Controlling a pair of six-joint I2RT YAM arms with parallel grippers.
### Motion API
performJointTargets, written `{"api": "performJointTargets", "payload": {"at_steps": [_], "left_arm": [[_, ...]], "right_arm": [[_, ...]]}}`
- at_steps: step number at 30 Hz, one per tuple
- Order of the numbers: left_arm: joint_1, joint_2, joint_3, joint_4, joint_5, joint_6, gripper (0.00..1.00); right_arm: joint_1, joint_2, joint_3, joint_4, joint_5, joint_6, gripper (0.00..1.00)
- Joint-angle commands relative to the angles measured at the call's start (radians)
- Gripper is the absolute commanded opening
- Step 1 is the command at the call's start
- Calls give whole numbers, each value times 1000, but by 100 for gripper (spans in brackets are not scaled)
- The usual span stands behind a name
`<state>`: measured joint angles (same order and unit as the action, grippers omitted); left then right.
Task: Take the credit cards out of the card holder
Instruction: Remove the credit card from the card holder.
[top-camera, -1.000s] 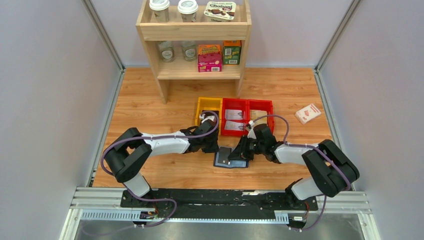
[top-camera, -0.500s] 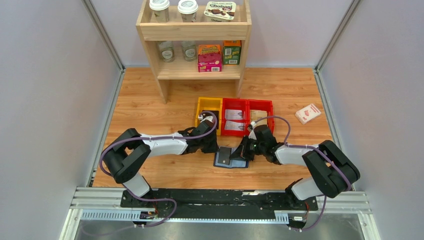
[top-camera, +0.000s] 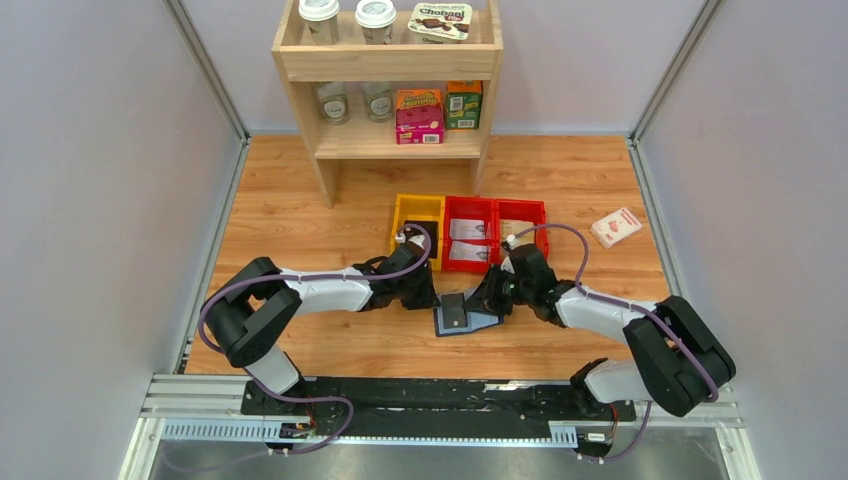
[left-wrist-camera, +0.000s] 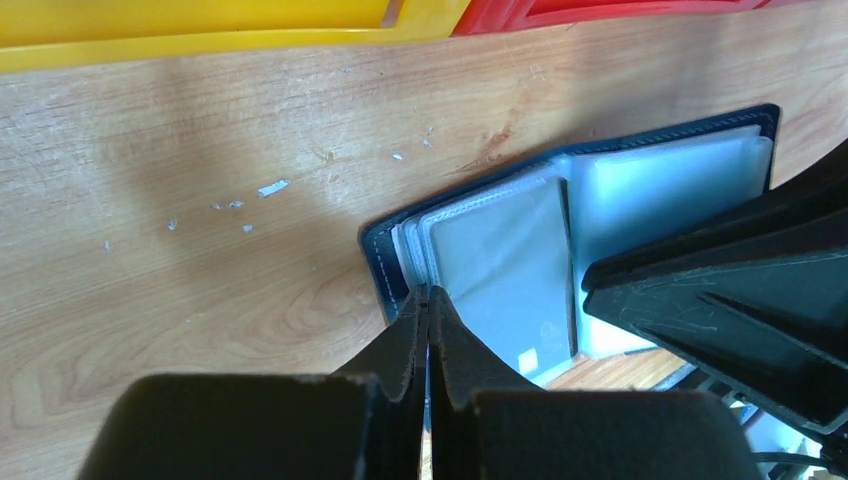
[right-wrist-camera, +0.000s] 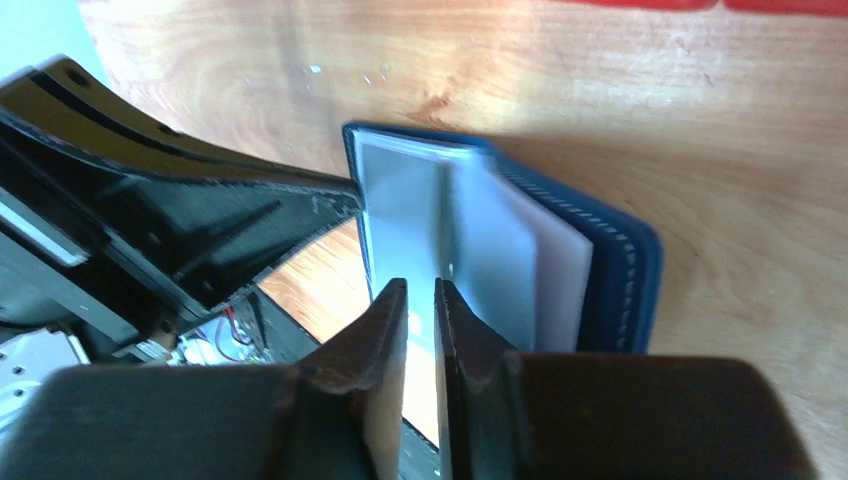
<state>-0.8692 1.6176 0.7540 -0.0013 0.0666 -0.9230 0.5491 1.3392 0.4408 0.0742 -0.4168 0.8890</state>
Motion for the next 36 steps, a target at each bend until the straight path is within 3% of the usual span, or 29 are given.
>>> {"api": "performJointTargets", "payload": {"at_steps": [1,4,16,25,33,36], "left_arm": [[1,8,-12,-11,21,3,0],[2,10,-12,-12,22,4,0],[4,30,1,-17,36,4,0],[4,39,10,-26,41,10,0],[6,39,15,-42,36,13,0],[6,41,18,-48,36,15,0]], "right_arm": [[2,5,64,-2,30,-33,25],[5,23,76,-8,39,-38,34],[29,67,144,-183,125,-78,48],[37,158,156,-117,32,-85,44],[37,63,89,42,-59,-70,30],[35,31,73,75,-68,-61,29]]}}
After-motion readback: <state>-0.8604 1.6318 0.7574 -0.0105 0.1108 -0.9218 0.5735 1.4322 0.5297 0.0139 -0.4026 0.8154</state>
